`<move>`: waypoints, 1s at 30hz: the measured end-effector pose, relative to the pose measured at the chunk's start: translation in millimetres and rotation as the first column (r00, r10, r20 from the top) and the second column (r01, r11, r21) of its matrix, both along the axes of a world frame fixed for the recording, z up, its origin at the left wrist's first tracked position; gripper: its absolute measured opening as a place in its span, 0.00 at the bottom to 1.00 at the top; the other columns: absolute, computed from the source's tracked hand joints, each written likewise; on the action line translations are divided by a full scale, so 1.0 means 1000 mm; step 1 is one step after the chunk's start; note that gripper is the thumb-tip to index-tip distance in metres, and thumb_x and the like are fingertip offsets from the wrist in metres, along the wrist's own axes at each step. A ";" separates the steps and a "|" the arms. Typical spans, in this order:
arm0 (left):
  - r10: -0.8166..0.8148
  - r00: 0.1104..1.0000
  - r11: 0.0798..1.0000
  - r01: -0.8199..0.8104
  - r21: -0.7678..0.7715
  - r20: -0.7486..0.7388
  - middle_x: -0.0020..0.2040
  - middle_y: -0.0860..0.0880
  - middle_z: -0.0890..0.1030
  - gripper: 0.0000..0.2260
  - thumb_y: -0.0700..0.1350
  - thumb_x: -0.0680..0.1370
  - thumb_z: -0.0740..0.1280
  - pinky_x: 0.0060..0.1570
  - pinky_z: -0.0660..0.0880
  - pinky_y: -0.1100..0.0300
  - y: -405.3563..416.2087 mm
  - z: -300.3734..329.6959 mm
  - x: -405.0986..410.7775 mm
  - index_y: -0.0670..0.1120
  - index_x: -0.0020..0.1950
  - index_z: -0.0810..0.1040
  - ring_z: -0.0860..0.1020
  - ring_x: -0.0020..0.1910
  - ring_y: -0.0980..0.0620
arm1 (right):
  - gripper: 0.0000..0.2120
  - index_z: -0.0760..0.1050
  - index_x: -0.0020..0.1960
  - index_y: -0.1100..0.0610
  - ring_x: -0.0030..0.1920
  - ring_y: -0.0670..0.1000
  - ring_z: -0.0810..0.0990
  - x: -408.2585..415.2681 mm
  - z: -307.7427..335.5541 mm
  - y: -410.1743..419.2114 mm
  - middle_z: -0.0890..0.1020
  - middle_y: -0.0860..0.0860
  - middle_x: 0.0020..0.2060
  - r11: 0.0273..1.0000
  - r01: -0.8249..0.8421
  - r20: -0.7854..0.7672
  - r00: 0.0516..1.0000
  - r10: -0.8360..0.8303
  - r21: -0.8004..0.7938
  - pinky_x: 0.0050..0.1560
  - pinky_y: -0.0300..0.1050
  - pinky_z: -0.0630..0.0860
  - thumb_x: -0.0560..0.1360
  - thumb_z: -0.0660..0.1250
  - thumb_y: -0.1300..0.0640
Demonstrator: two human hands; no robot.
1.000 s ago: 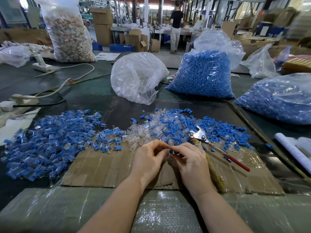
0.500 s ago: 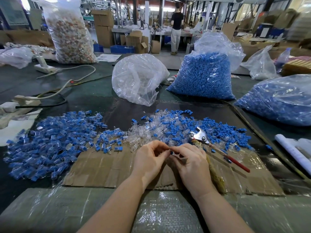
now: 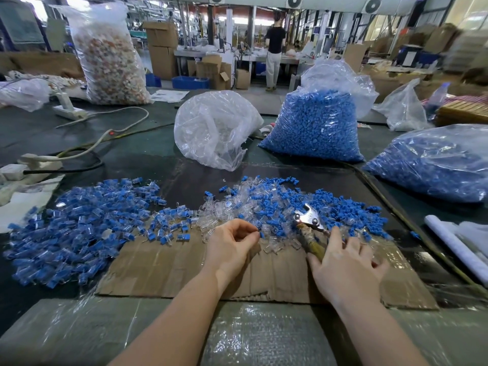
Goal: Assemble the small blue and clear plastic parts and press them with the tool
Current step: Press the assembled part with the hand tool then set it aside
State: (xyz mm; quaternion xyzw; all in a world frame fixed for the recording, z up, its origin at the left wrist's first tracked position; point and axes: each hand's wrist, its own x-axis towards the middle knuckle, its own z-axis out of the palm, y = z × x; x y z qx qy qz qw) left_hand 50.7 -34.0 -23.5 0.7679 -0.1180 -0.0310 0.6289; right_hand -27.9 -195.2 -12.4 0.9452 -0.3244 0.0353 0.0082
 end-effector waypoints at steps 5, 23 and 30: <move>0.001 0.998 0.999 -0.004 -0.041 -0.065 0.39 0.46 0.82 0.02 0.38 0.73 0.70 0.38 0.73 0.68 0.001 0.004 0.003 0.45 0.43 0.80 0.78 0.37 0.56 | 0.22 0.62 0.67 0.54 0.63 0.56 0.70 -0.002 0.010 0.003 0.71 0.54 0.63 0.991 -0.087 0.047 0.995 0.092 -0.103 0.61 0.51 0.70 0.78 0.53 0.43; 0.090 0.954 0.969 -0.151 -0.197 -0.287 0.38 0.46 0.82 0.02 0.38 0.73 0.70 0.28 0.71 0.67 0.004 0.022 0.017 0.44 0.42 0.80 0.76 0.30 0.57 | 0.10 0.66 0.36 0.56 0.34 0.51 0.71 -0.002 0.054 0.031 0.71 0.51 0.31 0.406 -0.318 0.203 0.932 0.301 0.857 0.36 0.44 0.67 0.75 0.59 0.62; 0.089 0.956 0.979 -0.135 -0.150 -0.279 0.39 0.46 0.82 0.02 0.38 0.73 0.71 0.32 0.72 0.65 0.004 0.024 0.017 0.43 0.43 0.81 0.78 0.33 0.56 | 0.11 0.64 0.35 0.55 0.34 0.52 0.69 -0.001 0.055 0.030 0.69 0.50 0.30 0.345 -0.296 0.194 0.934 0.300 0.891 0.33 0.42 0.66 0.73 0.57 0.67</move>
